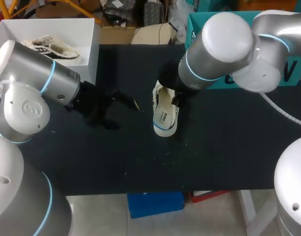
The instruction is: Take the shoe out of the shoebox, open the shoe tongue, remove and reinsert the insole, then place the shoe into the shoebox
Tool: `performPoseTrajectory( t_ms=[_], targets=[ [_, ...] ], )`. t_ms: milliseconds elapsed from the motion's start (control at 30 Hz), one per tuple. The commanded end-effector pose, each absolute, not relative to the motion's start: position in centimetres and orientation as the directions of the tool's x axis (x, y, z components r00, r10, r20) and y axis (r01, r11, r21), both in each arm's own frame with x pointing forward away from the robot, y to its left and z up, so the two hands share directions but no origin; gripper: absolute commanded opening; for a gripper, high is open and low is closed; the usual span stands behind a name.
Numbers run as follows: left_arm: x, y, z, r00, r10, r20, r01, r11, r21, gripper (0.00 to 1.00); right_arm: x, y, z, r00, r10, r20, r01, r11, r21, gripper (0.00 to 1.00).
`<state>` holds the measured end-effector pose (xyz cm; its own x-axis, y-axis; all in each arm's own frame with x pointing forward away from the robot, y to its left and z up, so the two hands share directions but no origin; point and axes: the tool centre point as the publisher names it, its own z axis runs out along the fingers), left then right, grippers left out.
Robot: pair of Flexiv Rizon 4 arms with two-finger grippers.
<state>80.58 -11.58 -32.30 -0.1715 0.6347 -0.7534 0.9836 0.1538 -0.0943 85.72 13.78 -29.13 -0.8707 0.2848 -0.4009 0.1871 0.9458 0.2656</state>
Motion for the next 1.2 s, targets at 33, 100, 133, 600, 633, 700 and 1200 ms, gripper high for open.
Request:
performPoseTrajectory(
  t_ms=[33,100,133,600,633,700,1200],
  targets=[
    [80.4,-11.6,-32.3,-0.17,0.635,-0.754,0.983,0.157,-0.09,1.0,86.7,15.0,-30.2,-0.857,0.186,-0.48,0.172,0.982,0.074,0.48],
    [80.4,-11.6,-32.3,-0.17,0.635,-0.754,0.983,0.157,-0.09,1.0,87.1,15.2,-30.5,-0.853,0.181,-0.489,0.173,0.983,0.062,0.48],
    [80.4,-11.6,-32.3,-0.17,0.635,-0.754,0.983,0.157,-0.09,1.0,87.3,15.4,-30.6,-0.851,0.179,-0.494,0.172,0.983,0.06,0.48],
    [80.4,-11.6,-32.3,-0.17,0.635,-0.754,0.983,0.157,-0.09,1.0,92.3,16.1,-32.7,-0.841,0.157,-0.518,0.159,0.986,0.042,0.51],
    [80.4,-11.6,-32.3,-0.17,0.635,-0.754,0.983,0.157,-0.09,1.0,92.7,16.2,-32.6,-0.841,0.154,-0.519,0.156,0.987,0.04,0.53],
    [80.4,-11.6,-32.3,-0.17,0.635,-0.754,0.983,0.157,-0.09,1.0,93.5,16.3,-32.7,-0.84,0.15,-0.521,0.152,0.988,0.038,0.54],
    [80.4,-11.6,-32.3,-0.17,0.635,-0.754,0.983,0.157,-0.09,1.0,95.5,16.5,-35.7,-0.856,0.157,-0.493,0.159,0.987,0.037,0.44]
  ],
)
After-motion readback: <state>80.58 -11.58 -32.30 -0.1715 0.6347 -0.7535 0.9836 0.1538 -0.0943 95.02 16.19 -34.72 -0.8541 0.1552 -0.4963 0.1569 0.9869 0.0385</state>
